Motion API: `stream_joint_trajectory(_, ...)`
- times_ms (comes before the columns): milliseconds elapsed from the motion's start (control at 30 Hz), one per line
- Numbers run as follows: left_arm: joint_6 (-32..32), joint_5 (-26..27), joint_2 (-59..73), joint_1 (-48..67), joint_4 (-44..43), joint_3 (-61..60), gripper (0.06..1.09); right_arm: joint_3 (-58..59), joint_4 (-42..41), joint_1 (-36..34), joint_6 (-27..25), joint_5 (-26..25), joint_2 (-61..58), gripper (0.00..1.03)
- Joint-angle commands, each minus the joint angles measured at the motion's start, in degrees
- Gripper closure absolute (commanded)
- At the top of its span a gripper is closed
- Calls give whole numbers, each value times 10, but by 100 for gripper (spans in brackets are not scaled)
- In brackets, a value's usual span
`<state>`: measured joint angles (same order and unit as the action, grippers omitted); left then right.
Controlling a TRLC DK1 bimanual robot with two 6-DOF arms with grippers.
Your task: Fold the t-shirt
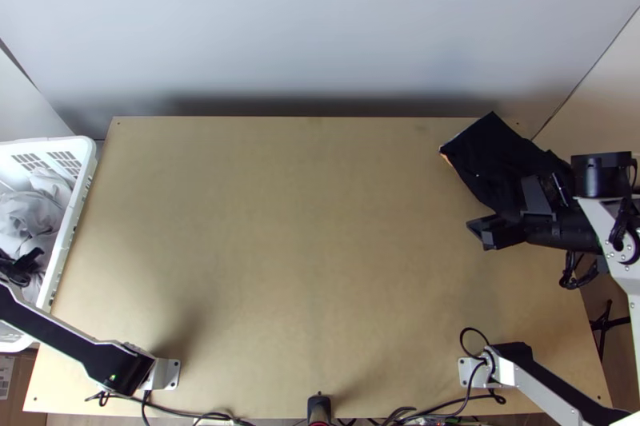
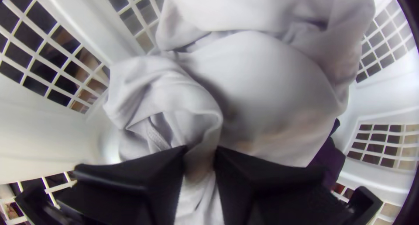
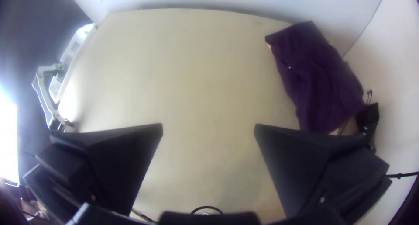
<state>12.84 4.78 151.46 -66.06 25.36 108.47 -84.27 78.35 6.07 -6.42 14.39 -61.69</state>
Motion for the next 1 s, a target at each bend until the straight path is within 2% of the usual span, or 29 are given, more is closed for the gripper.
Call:
stream_joint_trajectory(0,3,55,35,-14,7,37,101,-5,9,-25,10,-1,-6,5)
stream_joint_trajectory(100,9,58,45,-15,22,40,105,-6,12,-32,10,-1,-6,5)
stream_joint_trajectory(200,-19,72,23,-26,43,34,105,-11,12,-40,10,-1,-6,5)
stream_joint_trajectory(333,-18,159,-117,-23,53,-41,105,-6,8,-41,11,0,-7,5)
stream_joint_trajectory(467,24,335,-267,-7,146,-50,105,14,1,-40,13,0,-7,5)
stream_joint_trajectory(500,30,364,-305,-2,165,-48,105,20,-6,-38,13,0,-6,5)
stream_joint_trajectory(833,-16,447,-595,103,172,-33,105,42,-36,-25,14,1,3,5)
stream_joint_trajectory(967,-35,505,-672,161,172,-41,105,75,-49,-14,15,1,22,5)
